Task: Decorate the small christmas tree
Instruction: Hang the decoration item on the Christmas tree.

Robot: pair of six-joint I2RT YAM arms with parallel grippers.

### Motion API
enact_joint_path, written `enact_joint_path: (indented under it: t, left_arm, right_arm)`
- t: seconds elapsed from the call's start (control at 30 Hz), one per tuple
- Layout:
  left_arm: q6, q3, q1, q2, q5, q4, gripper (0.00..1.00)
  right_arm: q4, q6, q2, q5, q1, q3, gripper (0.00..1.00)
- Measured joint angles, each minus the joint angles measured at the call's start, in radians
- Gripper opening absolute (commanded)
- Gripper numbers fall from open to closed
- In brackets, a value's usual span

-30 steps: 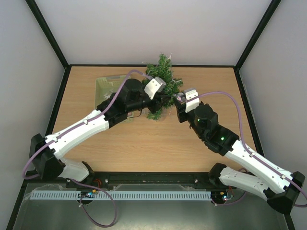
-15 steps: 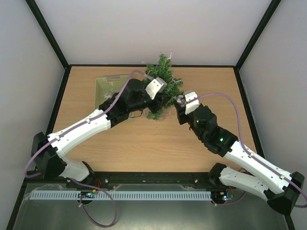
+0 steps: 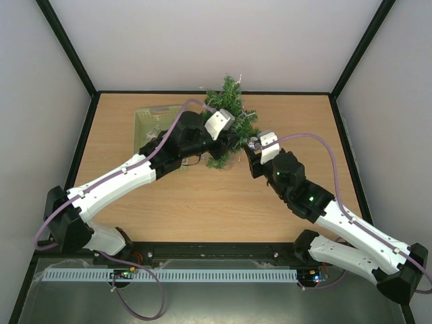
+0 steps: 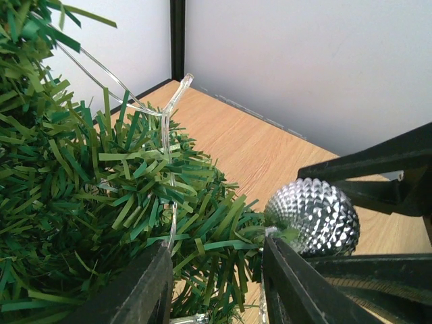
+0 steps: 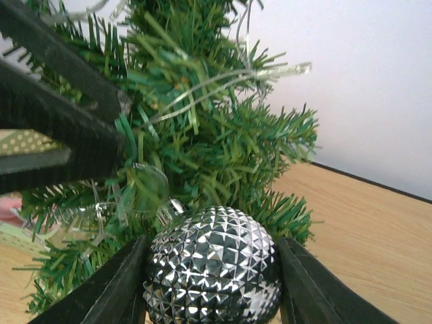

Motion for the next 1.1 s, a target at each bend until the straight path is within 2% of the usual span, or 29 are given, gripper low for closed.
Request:
enact_joint_path:
  t: [0.67, 1.1]
  left_arm:
    - [0.000, 0.000, 0.000, 0.000, 0.000, 0.000, 0.40]
    - [-0.009, 0.000, 0.000, -0.001, 0.019, 0.001, 0.46]
  right_arm:
    - [0.053, 0.025, 0.006, -0.050, 0.000, -0.063, 0.33]
    - [0.060, 0.058, -0.015, -0.050, 0.000, -0.079, 0.70]
